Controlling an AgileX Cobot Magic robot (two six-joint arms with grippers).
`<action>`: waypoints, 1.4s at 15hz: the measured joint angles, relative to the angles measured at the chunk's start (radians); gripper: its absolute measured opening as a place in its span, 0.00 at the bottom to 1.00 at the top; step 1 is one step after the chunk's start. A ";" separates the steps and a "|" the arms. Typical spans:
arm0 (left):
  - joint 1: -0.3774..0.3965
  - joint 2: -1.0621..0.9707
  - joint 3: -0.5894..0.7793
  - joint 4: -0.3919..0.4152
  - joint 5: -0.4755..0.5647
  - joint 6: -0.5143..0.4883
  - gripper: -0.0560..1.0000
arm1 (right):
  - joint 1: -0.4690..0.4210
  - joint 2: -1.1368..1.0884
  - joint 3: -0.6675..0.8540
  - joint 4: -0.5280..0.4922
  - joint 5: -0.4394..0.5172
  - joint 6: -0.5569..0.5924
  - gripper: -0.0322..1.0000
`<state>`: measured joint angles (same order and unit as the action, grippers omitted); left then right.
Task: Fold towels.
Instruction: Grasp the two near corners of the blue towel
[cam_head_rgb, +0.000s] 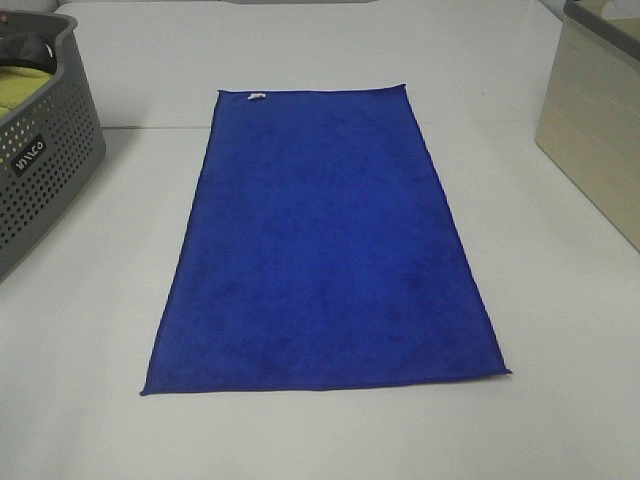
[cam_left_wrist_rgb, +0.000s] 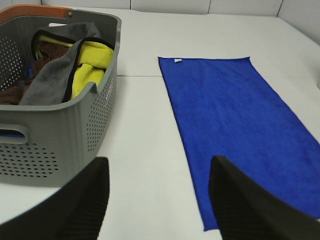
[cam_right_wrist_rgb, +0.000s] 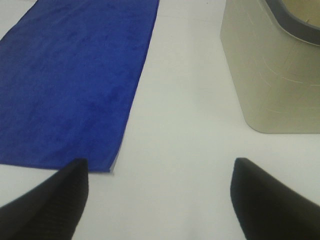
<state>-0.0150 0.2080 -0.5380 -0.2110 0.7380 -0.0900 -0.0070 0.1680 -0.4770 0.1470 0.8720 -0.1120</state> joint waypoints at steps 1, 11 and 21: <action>0.000 0.035 0.000 -0.015 -0.010 -0.033 0.59 | 0.000 0.054 0.000 0.000 -0.042 0.044 0.77; 0.000 0.865 0.000 -0.629 -0.028 0.358 0.62 | 0.000 0.816 -0.129 0.056 -0.045 0.132 0.74; 0.000 1.461 -0.002 -1.068 -0.109 0.950 0.67 | -0.015 1.466 -0.350 0.423 0.014 -0.262 0.70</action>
<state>-0.0150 1.6690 -0.5400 -1.2790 0.6290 0.8600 -0.0220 1.6340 -0.8270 0.5700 0.8860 -0.3740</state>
